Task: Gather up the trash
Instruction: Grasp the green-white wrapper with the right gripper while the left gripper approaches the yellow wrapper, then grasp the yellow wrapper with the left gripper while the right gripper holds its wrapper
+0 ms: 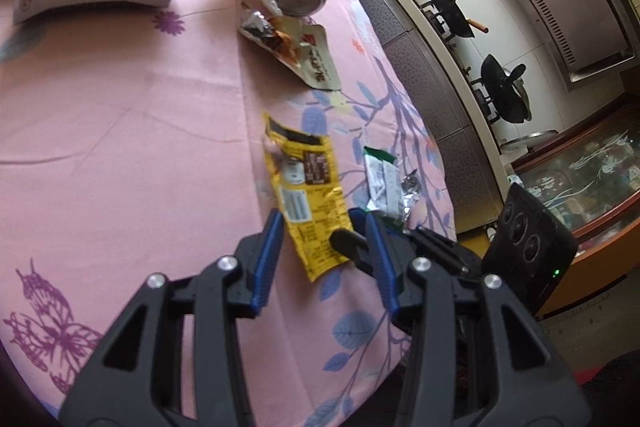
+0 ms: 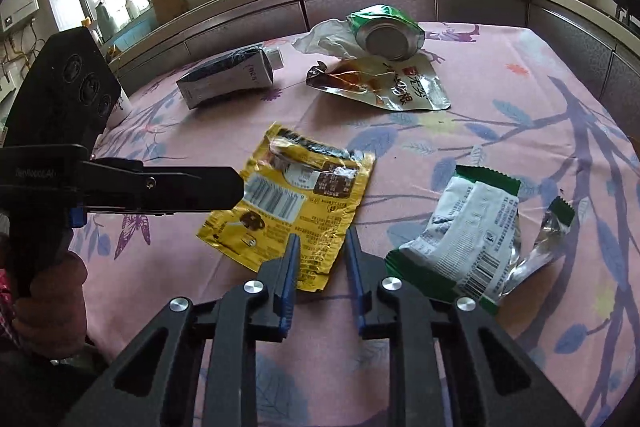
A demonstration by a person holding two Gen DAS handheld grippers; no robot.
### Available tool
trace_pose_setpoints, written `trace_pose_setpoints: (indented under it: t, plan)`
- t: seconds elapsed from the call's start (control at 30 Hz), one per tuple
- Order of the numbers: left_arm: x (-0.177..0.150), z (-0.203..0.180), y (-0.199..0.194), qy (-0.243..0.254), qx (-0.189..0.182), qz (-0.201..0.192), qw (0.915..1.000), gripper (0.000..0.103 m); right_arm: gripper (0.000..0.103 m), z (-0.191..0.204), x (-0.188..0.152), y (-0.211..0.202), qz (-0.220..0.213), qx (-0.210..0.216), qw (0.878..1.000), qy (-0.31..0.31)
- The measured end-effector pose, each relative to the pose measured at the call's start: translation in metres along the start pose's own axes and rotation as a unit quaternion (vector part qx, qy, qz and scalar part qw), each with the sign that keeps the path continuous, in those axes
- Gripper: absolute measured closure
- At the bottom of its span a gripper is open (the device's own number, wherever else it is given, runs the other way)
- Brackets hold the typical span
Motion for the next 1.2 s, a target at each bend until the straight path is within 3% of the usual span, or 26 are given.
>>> trace_pose_setpoints:
  t: [0.1, 0.23, 0.27, 0.37, 0.5, 0.6, 0.67, 0.8, 0.87, 1.0, 1.13, 1.2]
  plan:
    - [0.004, -0.008, 0.008, -0.002, -0.020, 0.005, 0.9998, 0.062, 0.083, -0.005, 0.002, -0.004, -0.001, 0.030, 0.999, 0.028]
    - [0.003, 0.000, 0.023, -0.002, 0.002, 0.023, 0.9997, 0.065, 0.083, -0.007, 0.002, -0.009, -0.001, 0.048, 0.998, 0.048]
    - [0.001, 0.004, 0.027, -0.009, 0.009, 0.028, 0.9995, 0.080, 0.083, -0.008, 0.001, -0.012, 0.001, 0.053, 0.997, 0.055]
    - [0.000, 0.016, 0.029, -0.024, 0.027, 0.032, 0.9988, 0.100, 0.083, -0.011, 0.005, -0.039, -0.020, 0.092, 0.992, 0.081]
    - [0.001, 0.014, 0.023, -0.019, 0.026, 0.022, 0.9992, 0.101, 0.080, -0.037, 0.016, -0.081, -0.074, 0.080, 0.988, 0.113]
    - [0.005, 0.000, 0.019, 0.000, 0.015, 0.014, 0.9998, 0.101, 0.069, -0.073, 0.019, -0.095, -0.093, 0.057, 0.981, 0.160]
    - [0.007, -0.011, 0.017, 0.016, 0.009, 0.011, 0.9998, 0.101, 0.066, -0.099, 0.018, -0.094, -0.095, 0.043, 0.975, 0.197]
    - [0.010, -0.026, 0.017, 0.034, 0.008, 0.009, 0.9994, 0.101, 0.066, -0.123, 0.016, -0.082, -0.074, 0.052, 0.963, 0.252]
    - [0.011, -0.028, 0.016, 0.037, 0.011, 0.007, 0.9992, 0.101, 0.066, -0.115, 0.015, -0.075, -0.065, 0.056, 0.966, 0.242]
    - [0.010, -0.029, 0.015, 0.033, 0.012, 0.005, 0.9994, 0.101, 0.066, -0.089, 0.011, -0.062, -0.053, 0.025, 0.982, 0.179]
    - [0.008, -0.024, 0.011, 0.031, 0.015, 0.004, 0.9994, 0.101, 0.066, -0.080, 0.012, -0.050, -0.048, 0.002, 0.987, 0.154]
    - [0.006, -0.020, 0.008, 0.025, 0.015, 0.003, 0.9996, 0.101, 0.066, -0.082, 0.016, -0.049, -0.048, 0.010, 0.985, 0.167]
Point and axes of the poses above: each gripper's, at about its wrist camera, not at the fingertips, and y roughly the way its jaws point, z to its left, x to its top, the point moved 10 cm from there along y, roughly the way its jaws point, and after that the axes turned 15 degrees about y, right-handed, at the moved point
